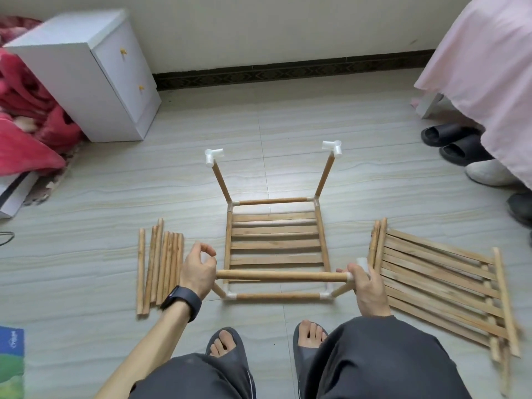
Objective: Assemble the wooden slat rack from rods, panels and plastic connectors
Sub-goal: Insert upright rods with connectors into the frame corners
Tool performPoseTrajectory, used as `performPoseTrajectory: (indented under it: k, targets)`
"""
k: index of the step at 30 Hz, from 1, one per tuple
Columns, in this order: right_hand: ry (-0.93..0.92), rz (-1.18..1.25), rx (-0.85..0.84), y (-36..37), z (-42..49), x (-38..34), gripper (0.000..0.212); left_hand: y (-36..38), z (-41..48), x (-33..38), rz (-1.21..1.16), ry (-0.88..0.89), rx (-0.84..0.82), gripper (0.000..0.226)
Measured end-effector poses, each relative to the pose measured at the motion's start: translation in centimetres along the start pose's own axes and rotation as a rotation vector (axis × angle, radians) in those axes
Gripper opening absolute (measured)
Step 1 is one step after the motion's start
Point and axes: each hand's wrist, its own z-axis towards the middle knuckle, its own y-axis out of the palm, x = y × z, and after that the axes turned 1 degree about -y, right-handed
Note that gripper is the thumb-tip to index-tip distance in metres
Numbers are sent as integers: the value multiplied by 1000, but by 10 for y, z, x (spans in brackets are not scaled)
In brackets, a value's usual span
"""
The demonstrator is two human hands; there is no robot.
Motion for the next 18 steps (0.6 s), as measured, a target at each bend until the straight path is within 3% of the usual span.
performPoseTrajectory:
  k: [10,16,18]
  targets:
    - [3,-52,-44,-3,4,-25,42,-5,-15,8,-95,-34,11,11]
    - [18,-75,-92,-5,2,-18,69,-5,-15,3,-112,-5,9,17]
    - [17,-82,-84,-5,5,-19,68,-3,-12,1,-123,-13,20,18]
